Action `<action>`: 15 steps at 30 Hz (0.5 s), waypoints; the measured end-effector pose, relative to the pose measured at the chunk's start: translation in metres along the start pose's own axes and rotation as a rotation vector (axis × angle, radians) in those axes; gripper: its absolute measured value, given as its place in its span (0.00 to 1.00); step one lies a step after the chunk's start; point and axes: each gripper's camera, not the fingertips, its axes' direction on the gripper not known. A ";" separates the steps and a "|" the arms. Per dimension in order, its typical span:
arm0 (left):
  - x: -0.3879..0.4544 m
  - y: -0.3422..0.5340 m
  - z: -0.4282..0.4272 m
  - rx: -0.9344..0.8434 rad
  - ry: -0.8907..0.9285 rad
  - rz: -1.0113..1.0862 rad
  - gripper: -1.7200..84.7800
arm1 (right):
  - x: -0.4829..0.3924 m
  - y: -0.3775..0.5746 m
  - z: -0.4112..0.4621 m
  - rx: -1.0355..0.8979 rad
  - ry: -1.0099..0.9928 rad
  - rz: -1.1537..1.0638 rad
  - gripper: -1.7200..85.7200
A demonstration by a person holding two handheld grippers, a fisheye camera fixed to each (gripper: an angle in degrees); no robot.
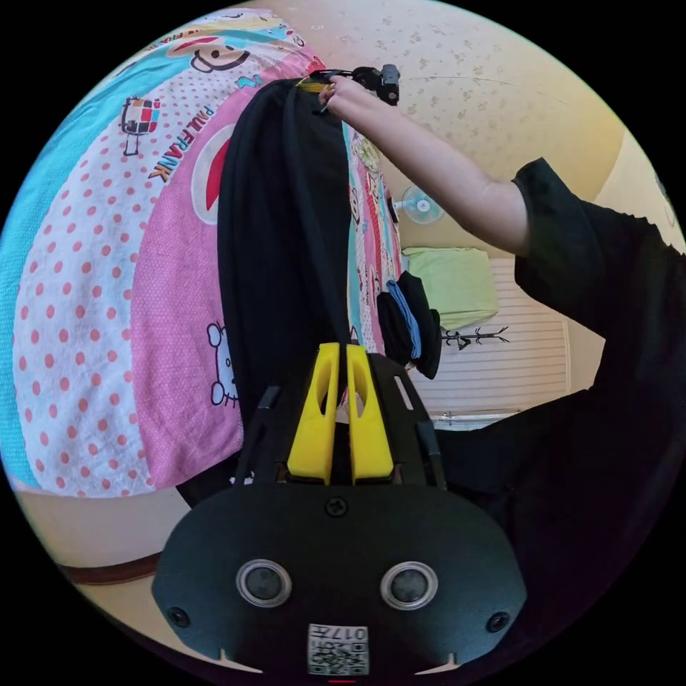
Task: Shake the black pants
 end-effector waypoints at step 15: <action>-0.067 -0.035 -0.060 0.114 -0.090 -0.215 0.18 | 0.074 0.059 -0.061 0.011 -0.263 -0.210 0.13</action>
